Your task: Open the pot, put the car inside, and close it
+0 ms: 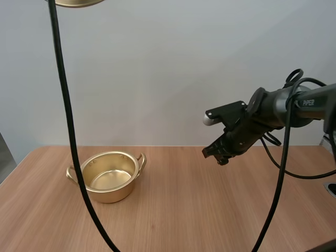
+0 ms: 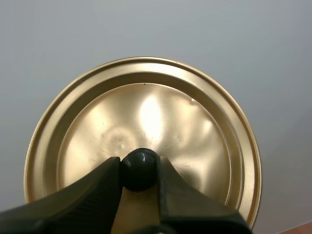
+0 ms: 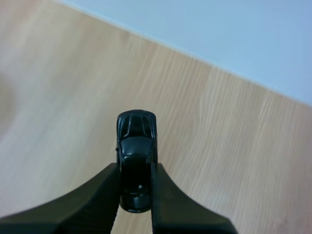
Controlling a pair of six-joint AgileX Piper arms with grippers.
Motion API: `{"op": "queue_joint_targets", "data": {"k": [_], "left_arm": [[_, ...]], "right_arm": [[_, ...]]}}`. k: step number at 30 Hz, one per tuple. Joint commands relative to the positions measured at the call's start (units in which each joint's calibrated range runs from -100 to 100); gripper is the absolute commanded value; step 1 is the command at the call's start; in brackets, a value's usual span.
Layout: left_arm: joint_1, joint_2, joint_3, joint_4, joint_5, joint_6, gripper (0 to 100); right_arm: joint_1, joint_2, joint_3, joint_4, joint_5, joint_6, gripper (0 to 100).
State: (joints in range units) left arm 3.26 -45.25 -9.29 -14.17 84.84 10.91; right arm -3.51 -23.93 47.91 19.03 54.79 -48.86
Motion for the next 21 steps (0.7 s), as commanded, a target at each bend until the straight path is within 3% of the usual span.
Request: {"op": "queue_joint_targets", "data": {"k": [1,4,8,15,21], "left_arm": [[0.0,-0.04,0.03,-0.19,-0.05,0.04,0],[0.0,-0.31,0.03,-0.47,-0.05,-0.53,0],[0.0,-1.2,0.03,-2.14,-0.91,-0.74,0],[0.0,-3.68,-0.12,-4.32,-10.48,-0.74,0],[0.0,-5.67,-0.12,-7.37,-9.74,-1.33,0]], "right_arm": [[0.03,-3.04,-1.92,3.16,1.31,-1.33,0],[0.44,-6.47,-4.44,8.69,2.94,-4.16,0],[3.69,-7.98,-7.67,14.08,4.78,-7.2,0],[13.72,-6.86,-10.34,14.5,-0.76,-7.33,0],[20.61,-0.6,-12.64,11.63,-6.56,-7.33,0]]}}
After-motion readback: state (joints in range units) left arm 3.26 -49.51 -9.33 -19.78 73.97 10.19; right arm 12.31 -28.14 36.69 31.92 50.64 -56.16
